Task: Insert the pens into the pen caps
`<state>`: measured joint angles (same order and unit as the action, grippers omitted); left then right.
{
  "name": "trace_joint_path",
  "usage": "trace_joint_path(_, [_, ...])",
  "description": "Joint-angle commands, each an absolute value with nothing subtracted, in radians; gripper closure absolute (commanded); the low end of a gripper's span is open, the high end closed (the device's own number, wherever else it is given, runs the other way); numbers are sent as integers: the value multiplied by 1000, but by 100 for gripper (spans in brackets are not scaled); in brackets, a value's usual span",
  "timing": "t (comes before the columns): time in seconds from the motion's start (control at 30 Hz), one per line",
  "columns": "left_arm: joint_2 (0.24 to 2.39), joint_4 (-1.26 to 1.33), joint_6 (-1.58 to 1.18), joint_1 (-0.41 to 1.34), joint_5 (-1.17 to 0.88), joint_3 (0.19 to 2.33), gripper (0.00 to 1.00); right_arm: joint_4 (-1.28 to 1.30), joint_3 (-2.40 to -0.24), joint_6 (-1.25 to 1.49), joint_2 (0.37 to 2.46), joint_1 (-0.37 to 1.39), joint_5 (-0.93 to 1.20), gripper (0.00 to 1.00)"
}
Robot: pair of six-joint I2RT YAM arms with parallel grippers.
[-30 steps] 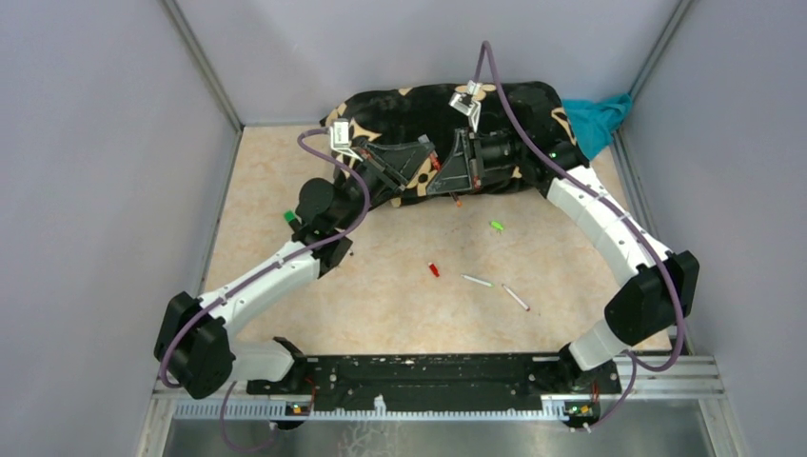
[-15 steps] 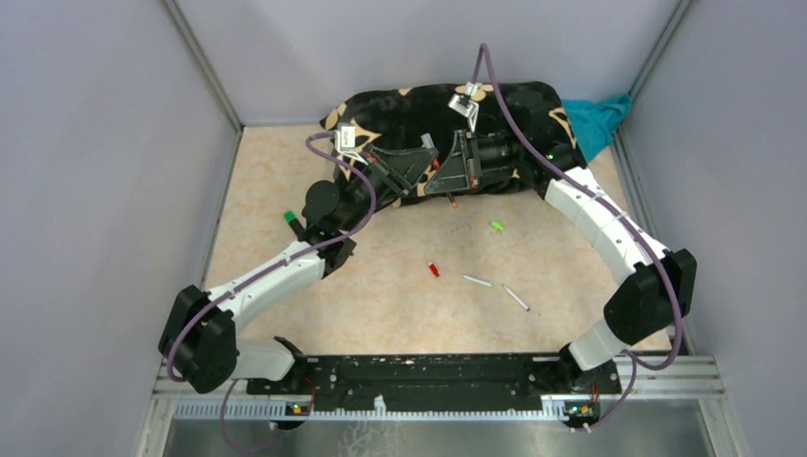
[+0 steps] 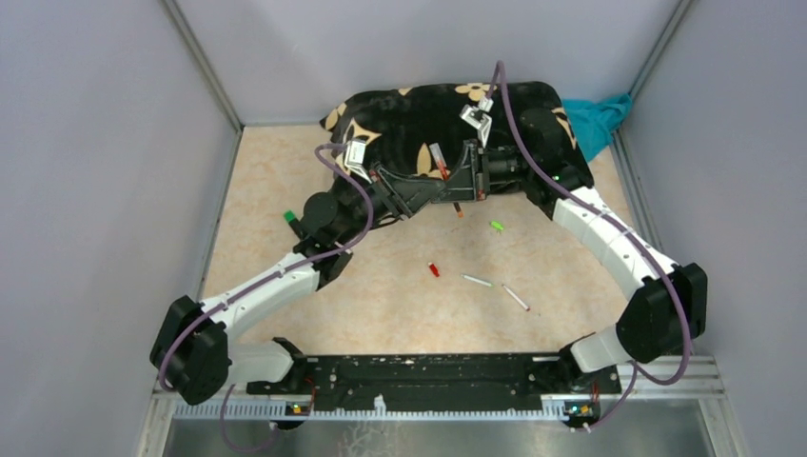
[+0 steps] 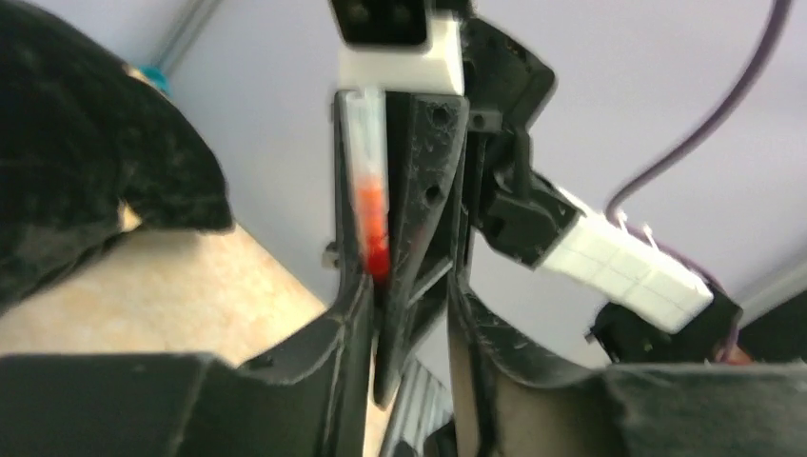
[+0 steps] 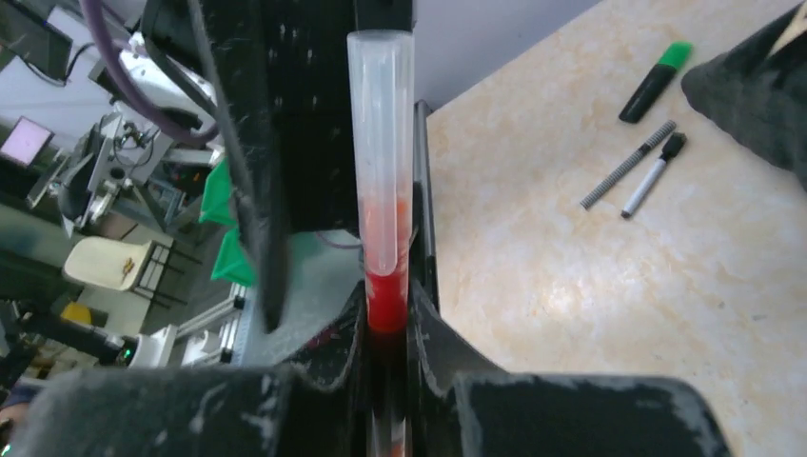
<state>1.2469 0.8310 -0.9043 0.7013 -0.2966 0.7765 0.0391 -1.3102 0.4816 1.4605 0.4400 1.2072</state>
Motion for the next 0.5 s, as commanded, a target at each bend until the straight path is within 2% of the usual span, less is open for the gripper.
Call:
trace_joint_path(0.0, [1253, 642, -931, 776, -667, 722, 57, -255, -1303, 506, 1386, 434, 1059, 100])
trace_joint_path(0.23, [1142, 588, -891, 755, -609, 680, 30, -307, -1242, 530, 1354, 434, 1117, 100])
trace_joint_path(0.47, [962, 587, -719, 746, -490, 657, 10, -417, -1154, 516, 1320, 433, 1279, 100])
